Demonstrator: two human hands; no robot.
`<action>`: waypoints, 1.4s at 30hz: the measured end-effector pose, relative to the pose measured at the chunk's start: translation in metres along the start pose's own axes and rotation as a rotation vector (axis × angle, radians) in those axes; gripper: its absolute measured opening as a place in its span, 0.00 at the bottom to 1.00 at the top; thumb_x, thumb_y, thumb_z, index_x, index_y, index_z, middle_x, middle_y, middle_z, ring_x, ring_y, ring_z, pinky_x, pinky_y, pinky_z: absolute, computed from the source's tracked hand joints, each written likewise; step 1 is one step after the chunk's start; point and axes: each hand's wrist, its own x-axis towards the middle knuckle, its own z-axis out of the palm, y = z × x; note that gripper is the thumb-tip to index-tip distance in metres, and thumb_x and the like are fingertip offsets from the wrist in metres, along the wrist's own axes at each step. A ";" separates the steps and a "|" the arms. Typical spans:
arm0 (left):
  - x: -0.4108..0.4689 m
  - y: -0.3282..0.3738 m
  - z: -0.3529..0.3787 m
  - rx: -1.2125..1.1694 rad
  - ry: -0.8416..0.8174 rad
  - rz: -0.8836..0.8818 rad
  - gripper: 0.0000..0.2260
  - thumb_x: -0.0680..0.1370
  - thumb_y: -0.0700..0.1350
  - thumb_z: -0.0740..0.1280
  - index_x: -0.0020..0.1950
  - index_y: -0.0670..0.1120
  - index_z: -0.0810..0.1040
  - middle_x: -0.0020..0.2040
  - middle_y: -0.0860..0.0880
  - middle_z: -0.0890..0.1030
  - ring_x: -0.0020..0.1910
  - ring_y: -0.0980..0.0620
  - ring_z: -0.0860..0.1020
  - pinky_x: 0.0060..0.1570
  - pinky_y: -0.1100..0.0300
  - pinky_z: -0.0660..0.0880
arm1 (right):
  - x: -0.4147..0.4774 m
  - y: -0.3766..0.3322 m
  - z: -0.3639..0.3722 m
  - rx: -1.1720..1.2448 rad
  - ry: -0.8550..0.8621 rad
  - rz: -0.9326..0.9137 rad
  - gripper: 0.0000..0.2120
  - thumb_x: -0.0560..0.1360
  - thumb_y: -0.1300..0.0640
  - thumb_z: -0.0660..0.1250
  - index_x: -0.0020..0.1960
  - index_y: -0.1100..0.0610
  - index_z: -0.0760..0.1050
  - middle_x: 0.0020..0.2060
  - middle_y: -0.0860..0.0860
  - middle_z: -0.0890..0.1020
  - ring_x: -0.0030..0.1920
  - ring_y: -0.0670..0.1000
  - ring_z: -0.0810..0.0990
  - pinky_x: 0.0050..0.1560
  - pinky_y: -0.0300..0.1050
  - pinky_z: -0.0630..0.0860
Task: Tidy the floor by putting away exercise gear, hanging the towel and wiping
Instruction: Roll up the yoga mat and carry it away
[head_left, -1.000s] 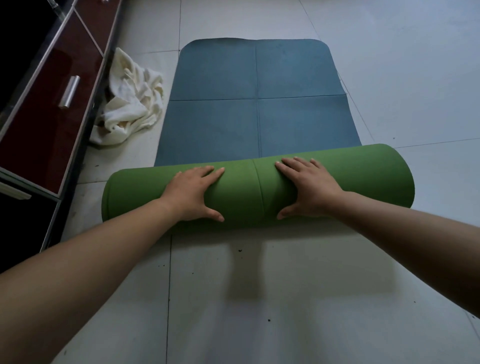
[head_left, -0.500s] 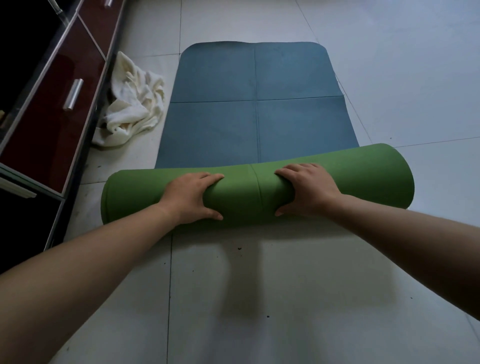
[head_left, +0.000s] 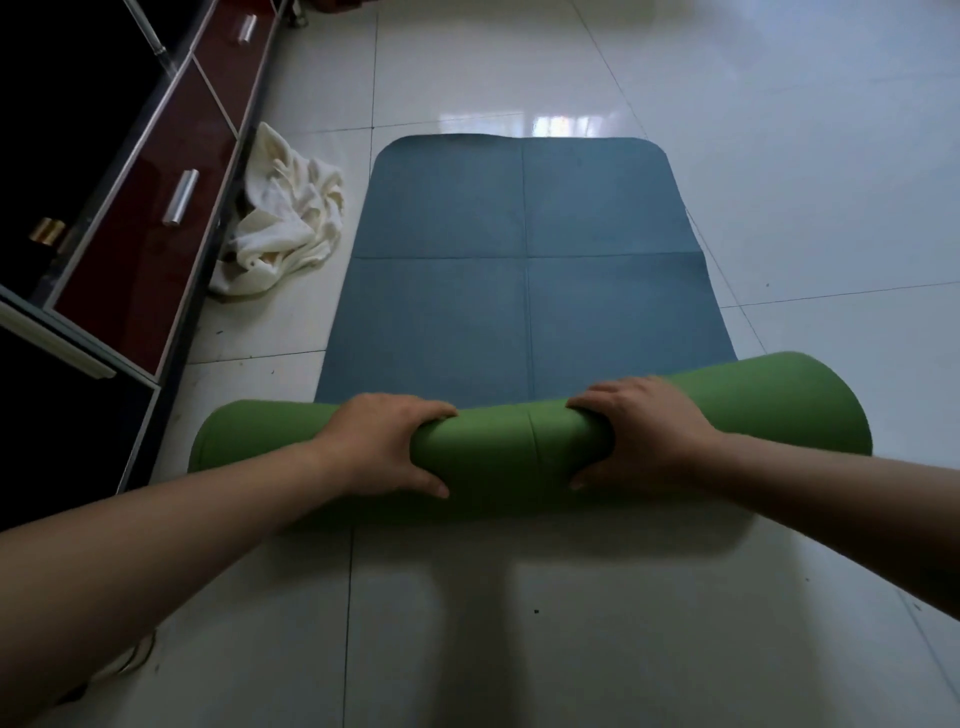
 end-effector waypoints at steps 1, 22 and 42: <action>-0.005 0.002 0.002 -0.003 -0.045 0.013 0.40 0.61 0.69 0.71 0.70 0.60 0.64 0.66 0.57 0.74 0.64 0.53 0.72 0.61 0.56 0.69 | -0.008 -0.002 0.001 0.013 -0.027 -0.007 0.38 0.57 0.30 0.72 0.62 0.46 0.73 0.55 0.45 0.79 0.55 0.51 0.77 0.54 0.47 0.73; 0.035 0.004 0.011 -0.056 -0.139 -0.006 0.46 0.66 0.71 0.64 0.76 0.58 0.43 0.78 0.52 0.46 0.76 0.49 0.47 0.73 0.42 0.51 | 0.028 0.006 0.003 0.209 0.029 0.081 0.37 0.66 0.36 0.70 0.70 0.50 0.66 0.70 0.48 0.67 0.69 0.51 0.65 0.68 0.46 0.62; 0.063 -0.006 0.005 -0.017 0.089 -0.008 0.49 0.62 0.71 0.67 0.76 0.53 0.54 0.75 0.49 0.59 0.73 0.48 0.59 0.71 0.45 0.58 | 0.049 0.024 0.010 0.072 0.058 0.038 0.45 0.66 0.30 0.64 0.75 0.51 0.57 0.74 0.50 0.61 0.73 0.52 0.58 0.73 0.51 0.53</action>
